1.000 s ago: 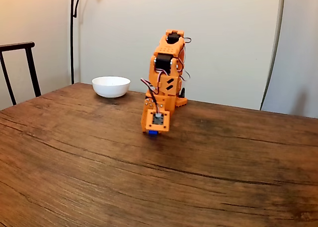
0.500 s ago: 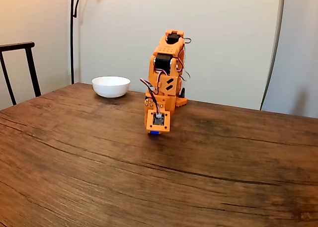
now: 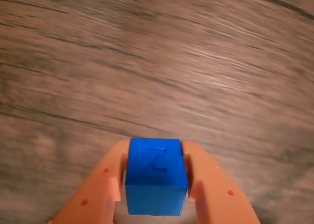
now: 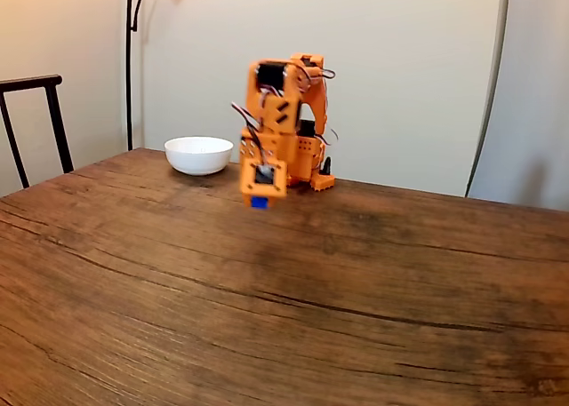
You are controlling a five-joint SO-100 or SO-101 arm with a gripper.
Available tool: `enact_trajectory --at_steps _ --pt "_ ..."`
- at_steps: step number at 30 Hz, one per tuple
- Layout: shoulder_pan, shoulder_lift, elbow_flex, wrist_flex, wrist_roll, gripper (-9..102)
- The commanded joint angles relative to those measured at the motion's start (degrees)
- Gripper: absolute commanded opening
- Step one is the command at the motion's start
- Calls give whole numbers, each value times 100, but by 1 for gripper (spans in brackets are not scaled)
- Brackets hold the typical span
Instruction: Grasp the cube and drop it in the bowl
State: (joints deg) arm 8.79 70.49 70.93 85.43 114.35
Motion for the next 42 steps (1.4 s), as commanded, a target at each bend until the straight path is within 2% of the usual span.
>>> enact_trajectory --at_steps 1,12,16,28,37,42 --pt "387 114 -501 404 202 4" --pt "1705 123 -1819 1459 984 4" --pt "2180 325 -1960 1521 1213 4" --pt "3964 2505 114 1468 1811 4" --pt "5432 3771 1318 1107 2426 4" --pt "6231 4061 1925 580 2813 4"
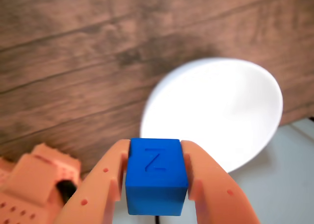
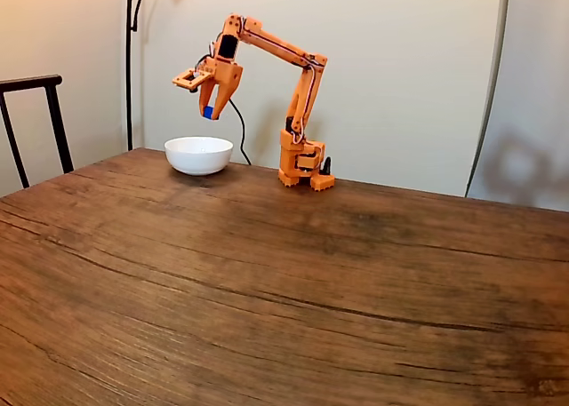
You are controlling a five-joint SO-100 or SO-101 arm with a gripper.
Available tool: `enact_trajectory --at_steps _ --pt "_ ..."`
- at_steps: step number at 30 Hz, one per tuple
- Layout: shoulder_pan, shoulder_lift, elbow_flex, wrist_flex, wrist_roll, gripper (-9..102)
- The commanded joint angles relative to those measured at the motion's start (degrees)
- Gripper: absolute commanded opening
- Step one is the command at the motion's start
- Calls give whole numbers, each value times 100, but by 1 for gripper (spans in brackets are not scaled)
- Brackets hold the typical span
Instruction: Grasp the cube and drop it in the bowl
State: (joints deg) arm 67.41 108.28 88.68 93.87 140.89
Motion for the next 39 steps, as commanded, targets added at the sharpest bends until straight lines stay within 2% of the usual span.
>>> enact_trajectory --at_steps 1,14,22,25,29,31,39 --pt "527 281 255 -387 202 4" --pt "1608 229 2180 -2786 431 4" --pt "1705 211 3129 -4096 431 5" --pt "1793 0 3296 -4254 431 9" --pt "1740 -439 3226 -4324 563 27" --pt "1784 -519 3217 -4324 571 32" --pt "1767 -527 2813 -4061 563 33"
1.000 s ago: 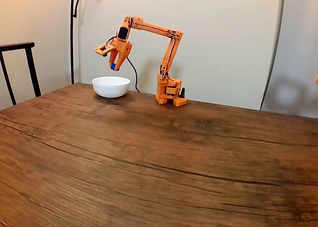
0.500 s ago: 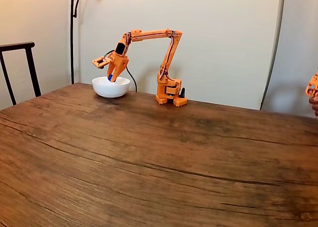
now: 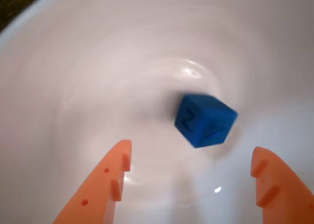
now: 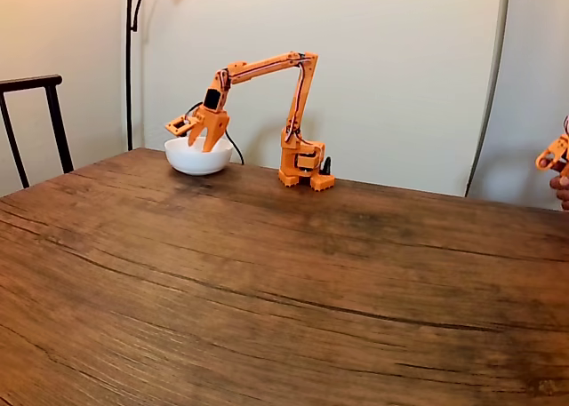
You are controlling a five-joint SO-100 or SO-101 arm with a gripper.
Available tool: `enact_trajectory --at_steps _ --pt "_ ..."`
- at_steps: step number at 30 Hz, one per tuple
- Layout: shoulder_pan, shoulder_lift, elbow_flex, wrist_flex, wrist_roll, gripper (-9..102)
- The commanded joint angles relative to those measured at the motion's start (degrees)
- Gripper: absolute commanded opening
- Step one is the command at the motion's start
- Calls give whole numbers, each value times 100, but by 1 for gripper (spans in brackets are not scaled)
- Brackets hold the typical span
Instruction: Grasp the cube and drop it in the bowl
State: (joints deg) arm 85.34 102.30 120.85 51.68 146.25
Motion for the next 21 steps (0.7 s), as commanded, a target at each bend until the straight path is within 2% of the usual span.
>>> enact_trajectory --at_steps 1,7,11,15,21 --pt "-70 70 -554 316 35 33" --pt "-466 88 -1591 1380 26 33" --pt "-905 422 -2065 1916 -44 23" --pt "-1204 1116 -2004 2303 -237 11" --pt "-1828 2197 -1477 2830 -439 9"
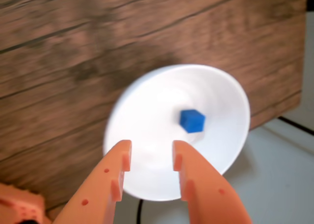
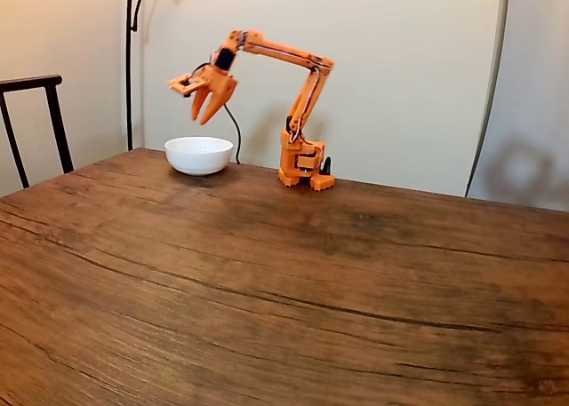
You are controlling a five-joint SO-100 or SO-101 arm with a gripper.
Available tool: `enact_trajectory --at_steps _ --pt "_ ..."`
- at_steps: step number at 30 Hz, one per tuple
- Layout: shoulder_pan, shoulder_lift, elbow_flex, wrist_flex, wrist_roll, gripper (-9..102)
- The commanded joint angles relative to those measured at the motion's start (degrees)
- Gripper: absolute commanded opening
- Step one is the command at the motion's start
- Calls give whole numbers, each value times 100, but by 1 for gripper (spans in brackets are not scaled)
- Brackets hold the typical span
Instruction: Grasp the cube and drop it in the bowl
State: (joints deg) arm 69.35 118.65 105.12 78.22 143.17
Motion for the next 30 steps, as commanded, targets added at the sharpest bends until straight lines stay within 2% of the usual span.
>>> enact_trajectory --at_steps 1,20,30 --pt "-343 773 202 211 -193 9" --pt "-3814 4113 2716 272 -2320 8" --pt "-5247 5229 4219 -976 -3120 8"
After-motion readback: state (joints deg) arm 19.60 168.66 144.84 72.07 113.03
